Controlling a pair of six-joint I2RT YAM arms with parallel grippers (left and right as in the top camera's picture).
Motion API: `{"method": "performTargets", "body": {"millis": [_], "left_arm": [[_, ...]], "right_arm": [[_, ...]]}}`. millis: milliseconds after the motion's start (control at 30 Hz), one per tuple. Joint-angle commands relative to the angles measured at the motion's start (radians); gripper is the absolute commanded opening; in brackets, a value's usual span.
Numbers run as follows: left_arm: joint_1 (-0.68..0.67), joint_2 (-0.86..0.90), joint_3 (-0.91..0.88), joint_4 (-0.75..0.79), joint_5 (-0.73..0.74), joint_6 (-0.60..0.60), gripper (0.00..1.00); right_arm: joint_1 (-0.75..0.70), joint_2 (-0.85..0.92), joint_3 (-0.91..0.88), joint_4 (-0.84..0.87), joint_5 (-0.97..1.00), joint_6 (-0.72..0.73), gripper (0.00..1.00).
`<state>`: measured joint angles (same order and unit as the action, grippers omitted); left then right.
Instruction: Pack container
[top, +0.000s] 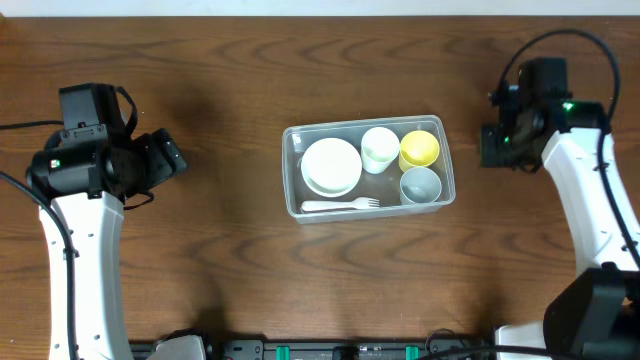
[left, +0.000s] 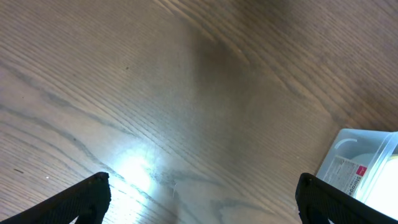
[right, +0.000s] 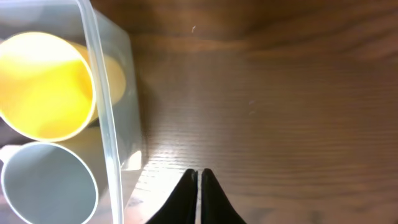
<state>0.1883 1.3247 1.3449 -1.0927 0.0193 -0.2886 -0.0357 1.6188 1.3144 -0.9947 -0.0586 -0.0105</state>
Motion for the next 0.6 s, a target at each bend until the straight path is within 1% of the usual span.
{"method": "performTargets", "body": {"millis": [0,200,367,567], "left_arm": [[0.004,0.001,-0.004,-0.002,-0.005,-0.002,0.95],[0.004,0.001,-0.004,-0.002,-0.005,-0.001,0.95],[0.004,0.001,-0.004,-0.002,-0.005,-0.001,0.95],[0.004,0.001,-0.004,-0.002,-0.005,-0.001,0.95]], "right_arm": [[0.007,0.005,-0.067,0.042,-0.099,0.013,0.08],[0.032,0.005,-0.134,0.068,-0.115,0.013,0.1],[0.053,0.005,-0.139,0.061,-0.127,0.013,0.11],[0.076,0.005,-0.139,0.053,-0.205,-0.013,0.14]]}}
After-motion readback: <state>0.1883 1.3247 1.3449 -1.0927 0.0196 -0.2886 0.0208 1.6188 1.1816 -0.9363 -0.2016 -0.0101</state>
